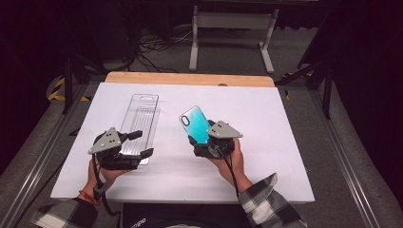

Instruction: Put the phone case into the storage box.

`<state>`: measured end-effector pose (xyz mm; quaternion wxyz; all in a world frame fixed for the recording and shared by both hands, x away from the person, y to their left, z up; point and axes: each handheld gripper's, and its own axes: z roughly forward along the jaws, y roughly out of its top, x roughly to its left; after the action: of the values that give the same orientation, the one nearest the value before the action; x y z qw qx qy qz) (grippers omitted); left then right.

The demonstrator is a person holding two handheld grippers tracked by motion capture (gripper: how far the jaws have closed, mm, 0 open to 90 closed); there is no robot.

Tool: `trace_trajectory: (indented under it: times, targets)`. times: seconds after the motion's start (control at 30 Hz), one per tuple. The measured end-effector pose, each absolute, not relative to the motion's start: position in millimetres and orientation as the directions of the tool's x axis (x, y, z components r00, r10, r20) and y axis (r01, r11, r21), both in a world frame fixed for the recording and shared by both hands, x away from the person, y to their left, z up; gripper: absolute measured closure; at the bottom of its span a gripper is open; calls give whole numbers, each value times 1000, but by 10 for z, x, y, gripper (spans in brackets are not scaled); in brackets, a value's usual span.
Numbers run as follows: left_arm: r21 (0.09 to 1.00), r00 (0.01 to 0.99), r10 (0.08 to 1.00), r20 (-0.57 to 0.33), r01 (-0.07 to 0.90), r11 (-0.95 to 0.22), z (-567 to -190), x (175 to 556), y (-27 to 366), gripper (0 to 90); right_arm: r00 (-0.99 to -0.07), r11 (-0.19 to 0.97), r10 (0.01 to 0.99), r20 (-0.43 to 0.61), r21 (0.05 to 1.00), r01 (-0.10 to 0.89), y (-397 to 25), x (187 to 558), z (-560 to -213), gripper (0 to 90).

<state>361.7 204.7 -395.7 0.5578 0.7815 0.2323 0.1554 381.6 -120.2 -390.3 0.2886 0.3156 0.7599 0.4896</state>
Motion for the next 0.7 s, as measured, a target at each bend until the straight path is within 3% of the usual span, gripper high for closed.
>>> trace_trajectory:
  times: [0.17, 0.3, 0.7]
  targets:
    - [949, 855, 518, -28, 186, -255, -3917, 3660, 1891, 311, -640, 325, 753, -151, 932, 162, -1183, 3724, -3908, 171]
    - [953, 853, 520, -43, 190, -234, -3899, 3687, 1783, 403, -642, 327, 750, -161, 934, 147, -1186, 3681, -3913, 171]
    - [960, 869, 475, -136, 234, -152, -3876, 3805, 1526, 431, -642, 338, 734, -221, 939, 63, -1131, 3576, -3943, 171]
